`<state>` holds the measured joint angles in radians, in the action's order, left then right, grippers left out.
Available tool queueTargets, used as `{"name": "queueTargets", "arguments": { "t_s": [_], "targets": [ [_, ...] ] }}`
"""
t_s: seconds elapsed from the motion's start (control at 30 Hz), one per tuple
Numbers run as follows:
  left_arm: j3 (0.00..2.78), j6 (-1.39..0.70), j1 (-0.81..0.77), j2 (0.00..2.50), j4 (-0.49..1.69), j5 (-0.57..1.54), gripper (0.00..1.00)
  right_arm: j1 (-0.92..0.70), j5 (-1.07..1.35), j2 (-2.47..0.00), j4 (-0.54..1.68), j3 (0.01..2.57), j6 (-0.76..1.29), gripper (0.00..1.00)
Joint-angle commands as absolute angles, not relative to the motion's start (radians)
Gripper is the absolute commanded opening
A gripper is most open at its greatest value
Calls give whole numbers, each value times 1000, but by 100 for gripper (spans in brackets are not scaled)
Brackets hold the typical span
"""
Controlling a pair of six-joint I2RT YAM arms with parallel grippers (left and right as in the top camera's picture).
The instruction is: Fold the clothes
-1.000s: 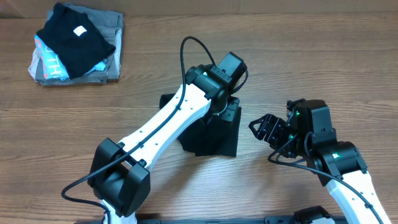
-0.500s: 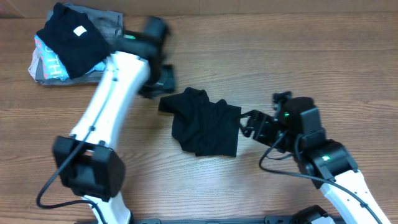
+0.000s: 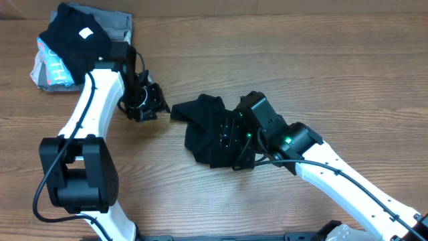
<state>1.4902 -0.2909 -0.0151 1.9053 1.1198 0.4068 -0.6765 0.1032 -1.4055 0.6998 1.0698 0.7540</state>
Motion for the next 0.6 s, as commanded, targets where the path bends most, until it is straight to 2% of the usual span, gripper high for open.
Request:
{"name": "queueTargets", "arguments": {
  "t_s": [0.0,0.4,0.57],
  "targets": [
    [1432,-269,-15,1905,1054,554,47,-678,91,-1392,699,1106,785,75],
    [1416,-292,-22,2062,878,725,41,-679,105,-1388,740,1106,777,75],
    [1416,-292,-22,2062,833,725,44,-679,105,-1388,747,1106,762,75]
  ]
}}
